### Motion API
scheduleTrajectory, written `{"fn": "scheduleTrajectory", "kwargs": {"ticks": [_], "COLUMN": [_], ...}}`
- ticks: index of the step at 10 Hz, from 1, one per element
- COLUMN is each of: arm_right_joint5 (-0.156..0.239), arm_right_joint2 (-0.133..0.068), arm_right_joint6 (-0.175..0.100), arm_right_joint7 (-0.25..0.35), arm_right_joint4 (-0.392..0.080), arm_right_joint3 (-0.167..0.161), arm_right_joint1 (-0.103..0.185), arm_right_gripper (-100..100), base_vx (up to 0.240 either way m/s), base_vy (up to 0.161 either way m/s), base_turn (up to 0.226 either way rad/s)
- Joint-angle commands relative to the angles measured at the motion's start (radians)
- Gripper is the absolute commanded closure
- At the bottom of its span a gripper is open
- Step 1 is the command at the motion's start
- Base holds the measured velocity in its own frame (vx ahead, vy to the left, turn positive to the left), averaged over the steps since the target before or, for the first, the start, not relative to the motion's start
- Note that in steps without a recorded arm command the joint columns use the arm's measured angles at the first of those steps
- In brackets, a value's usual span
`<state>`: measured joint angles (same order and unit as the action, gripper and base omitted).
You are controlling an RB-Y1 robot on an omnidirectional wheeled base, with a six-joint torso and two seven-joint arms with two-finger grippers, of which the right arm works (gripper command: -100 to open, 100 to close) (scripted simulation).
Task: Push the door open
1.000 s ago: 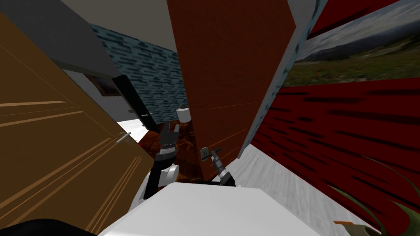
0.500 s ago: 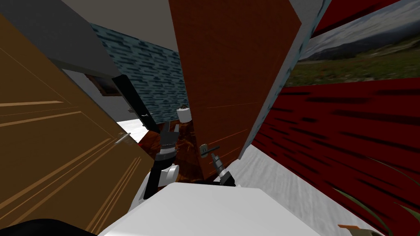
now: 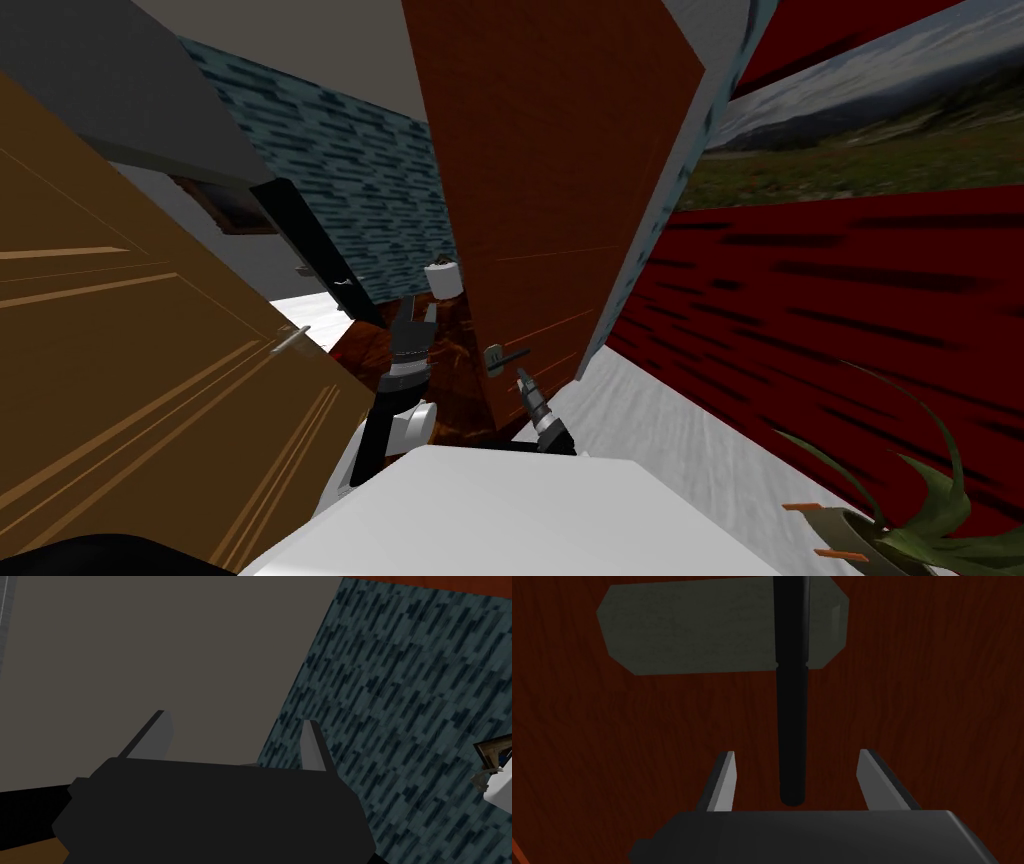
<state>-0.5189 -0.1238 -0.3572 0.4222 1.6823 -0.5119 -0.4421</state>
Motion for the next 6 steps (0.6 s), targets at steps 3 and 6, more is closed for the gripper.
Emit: {"fn": "scheduleTrajectory", "kwargs": {"ticks": [3, 6], "arm_right_joint5": [0.002, 0.01], "arm_right_joint2": [0.009, 0.022], "arm_right_joint6": [0.002, 0.007], "arm_right_joint7": [-0.007, -0.016], "arm_right_joint4": [0.006, -0.015], "arm_right_joint3": [0.018, 0.028], "arm_right_joint1": [-0.01, 0.014], "arm_right_gripper": [-100, -100], "base_vx": [-0.19, 0.123], "base_vy": [0.014, 0.084], "base_turn": [-0.108, 0.024]}}
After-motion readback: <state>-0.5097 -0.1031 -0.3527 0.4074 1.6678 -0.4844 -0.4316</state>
